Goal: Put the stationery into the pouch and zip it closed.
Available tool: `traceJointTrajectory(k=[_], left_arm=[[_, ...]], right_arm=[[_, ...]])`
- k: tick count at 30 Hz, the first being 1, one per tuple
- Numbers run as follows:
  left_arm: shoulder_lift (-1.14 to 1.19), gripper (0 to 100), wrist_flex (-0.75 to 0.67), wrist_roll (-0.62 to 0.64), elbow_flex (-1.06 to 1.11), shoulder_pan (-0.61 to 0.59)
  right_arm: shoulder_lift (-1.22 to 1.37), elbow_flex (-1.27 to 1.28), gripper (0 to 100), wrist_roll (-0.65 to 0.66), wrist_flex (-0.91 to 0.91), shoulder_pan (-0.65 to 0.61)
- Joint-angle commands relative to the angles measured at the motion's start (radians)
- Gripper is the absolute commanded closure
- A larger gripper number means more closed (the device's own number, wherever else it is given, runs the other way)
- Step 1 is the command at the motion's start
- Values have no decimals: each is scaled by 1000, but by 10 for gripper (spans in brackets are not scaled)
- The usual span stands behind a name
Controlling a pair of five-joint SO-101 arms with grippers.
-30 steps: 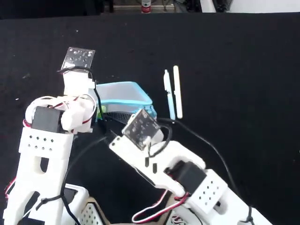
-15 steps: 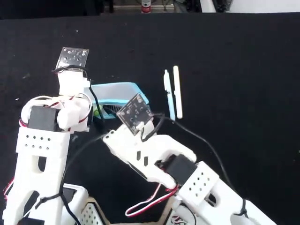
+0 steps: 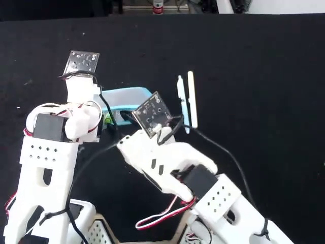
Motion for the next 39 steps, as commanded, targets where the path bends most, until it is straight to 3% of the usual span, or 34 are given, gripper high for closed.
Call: traceJointTrajectory(k=[1, 10, 15, 18, 28, 39], left_arm=[[-15, 970, 20, 0, -2, 1], [-15, 970, 20, -3, -2, 1], [-21, 970, 20, -3, -7, 2], [-92, 970, 17, -5, -4, 2], [-276, 970, -78, -35, 117, -1], [-287, 970, -74, 77, 67, -8]], right_arm=[[25, -68, 874, -9, 2, 6], [125, -87, 874, -9, -64, -17], [194, -186, 874, -9, 75, -21], [154, -222, 874, -5, 157, -11], [31, -226, 874, -3, 175, 52], [-102, -243, 872, -2, 227, 58]])
